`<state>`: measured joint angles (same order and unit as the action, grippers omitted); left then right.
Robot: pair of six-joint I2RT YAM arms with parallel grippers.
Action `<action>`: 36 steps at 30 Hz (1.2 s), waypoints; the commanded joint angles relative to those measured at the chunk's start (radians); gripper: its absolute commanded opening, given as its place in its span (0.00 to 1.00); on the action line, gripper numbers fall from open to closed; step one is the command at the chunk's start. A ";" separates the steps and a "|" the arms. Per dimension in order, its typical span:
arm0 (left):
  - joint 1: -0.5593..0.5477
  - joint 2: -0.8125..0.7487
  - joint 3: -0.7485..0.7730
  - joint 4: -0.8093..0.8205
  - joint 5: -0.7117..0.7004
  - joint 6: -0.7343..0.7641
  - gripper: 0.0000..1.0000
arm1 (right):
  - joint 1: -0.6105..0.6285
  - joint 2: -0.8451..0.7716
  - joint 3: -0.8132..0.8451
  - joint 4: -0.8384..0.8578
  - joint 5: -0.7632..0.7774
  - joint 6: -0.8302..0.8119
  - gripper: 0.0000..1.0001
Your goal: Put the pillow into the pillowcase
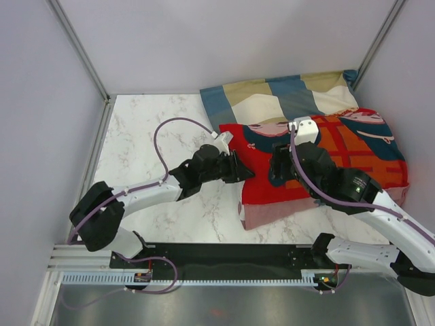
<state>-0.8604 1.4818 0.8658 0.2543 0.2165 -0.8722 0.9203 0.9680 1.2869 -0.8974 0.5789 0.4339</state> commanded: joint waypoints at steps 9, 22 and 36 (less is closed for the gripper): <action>-0.006 -0.201 0.034 -0.109 -0.121 0.061 0.02 | -0.024 -0.035 -0.001 0.014 0.025 0.009 0.69; 0.290 -0.668 -0.106 -0.563 -0.152 0.157 0.02 | -0.028 -0.041 -0.069 0.034 0.042 0.063 0.68; 0.554 -0.922 -0.264 -0.793 -0.457 0.151 0.02 | -0.050 -0.155 -0.264 0.055 0.113 0.266 0.76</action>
<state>-0.3473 0.5961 0.6102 -0.4847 -0.0807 -0.7464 0.8837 0.8684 1.0393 -0.8627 0.6319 0.6113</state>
